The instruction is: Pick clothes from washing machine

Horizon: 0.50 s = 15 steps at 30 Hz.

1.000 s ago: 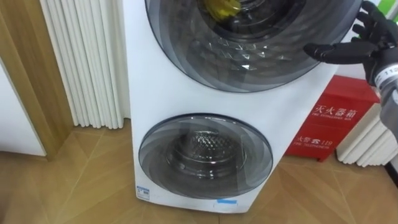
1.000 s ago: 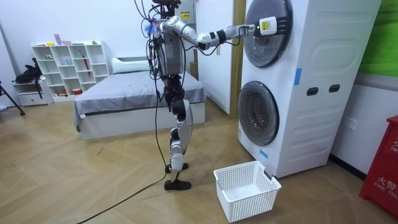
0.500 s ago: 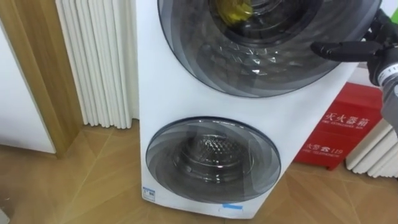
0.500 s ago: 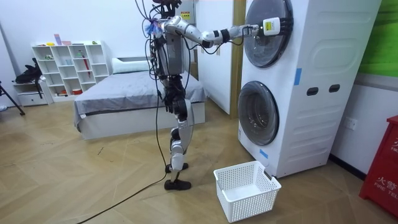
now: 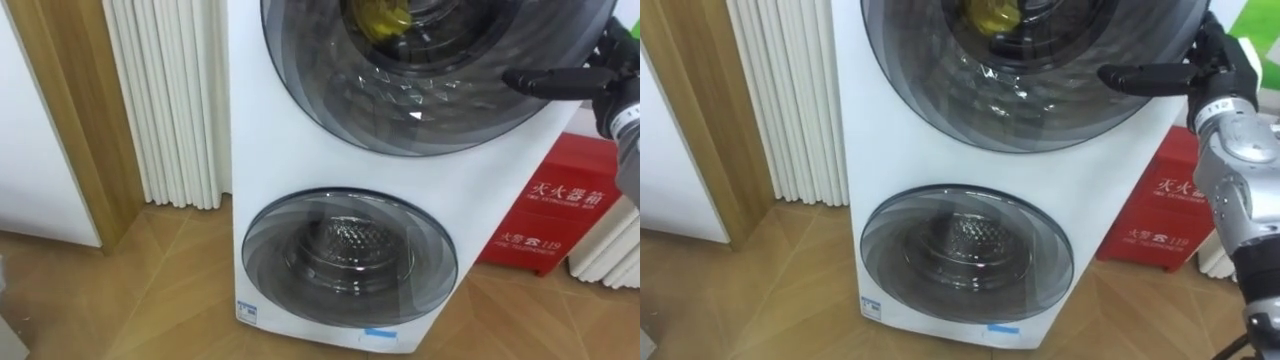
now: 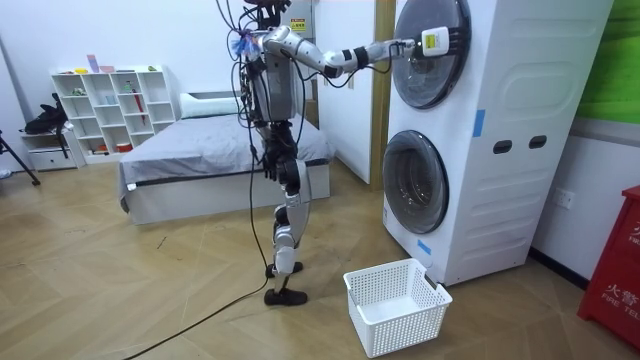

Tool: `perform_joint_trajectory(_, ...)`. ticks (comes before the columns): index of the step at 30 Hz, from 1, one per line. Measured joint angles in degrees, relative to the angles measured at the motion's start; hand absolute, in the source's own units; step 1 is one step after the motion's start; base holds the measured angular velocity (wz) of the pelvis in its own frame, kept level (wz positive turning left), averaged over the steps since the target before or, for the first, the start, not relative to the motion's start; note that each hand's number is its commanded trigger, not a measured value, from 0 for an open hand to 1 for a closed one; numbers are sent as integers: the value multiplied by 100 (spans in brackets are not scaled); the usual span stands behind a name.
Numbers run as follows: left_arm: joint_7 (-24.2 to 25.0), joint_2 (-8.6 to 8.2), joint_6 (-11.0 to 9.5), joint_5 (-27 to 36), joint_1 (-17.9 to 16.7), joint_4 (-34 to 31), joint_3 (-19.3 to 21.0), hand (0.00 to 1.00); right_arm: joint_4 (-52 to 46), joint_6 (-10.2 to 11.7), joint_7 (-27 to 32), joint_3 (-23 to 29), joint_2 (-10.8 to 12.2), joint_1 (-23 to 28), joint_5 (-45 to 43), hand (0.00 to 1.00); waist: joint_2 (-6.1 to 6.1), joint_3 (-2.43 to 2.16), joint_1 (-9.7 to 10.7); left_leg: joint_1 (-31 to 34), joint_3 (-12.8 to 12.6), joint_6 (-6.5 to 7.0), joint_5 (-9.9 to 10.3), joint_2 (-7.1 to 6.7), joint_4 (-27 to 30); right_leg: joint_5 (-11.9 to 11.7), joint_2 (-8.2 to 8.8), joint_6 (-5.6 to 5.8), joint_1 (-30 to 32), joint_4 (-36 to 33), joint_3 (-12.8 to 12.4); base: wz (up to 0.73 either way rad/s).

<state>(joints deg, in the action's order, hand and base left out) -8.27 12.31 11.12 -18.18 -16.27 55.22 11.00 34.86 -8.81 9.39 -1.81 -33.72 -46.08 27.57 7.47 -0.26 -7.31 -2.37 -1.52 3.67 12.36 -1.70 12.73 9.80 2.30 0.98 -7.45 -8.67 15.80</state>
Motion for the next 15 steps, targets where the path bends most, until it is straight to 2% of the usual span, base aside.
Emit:
perform_joint_trajectory(6,-6,2,-126,-3,-4,142,-1,0,-910,-70,167,-103,-2,78,-252,0,-81,-45,114,-62,-91,-6,-5,11,-74,1,-2,-1,19,4,-68,-12)
perform_joint_trajectory(10,-3,2,-237,9,-7,228,1,0,-2165,-71,346,-62,-9,768,-848,0,-89,-45,88,-156,-118,-11,-9,35,-151,1,-26,-1,29,-8,-177,-20)
perform_joint_trajectory(15,-8,6,-413,57,80,494,-166,0,-3360,-72,350,-95,1,1213,-1119,0,-115,-33,155,-219,-116,-12,-9,62,-216,1,-59,-2,31,4,-312,-25)
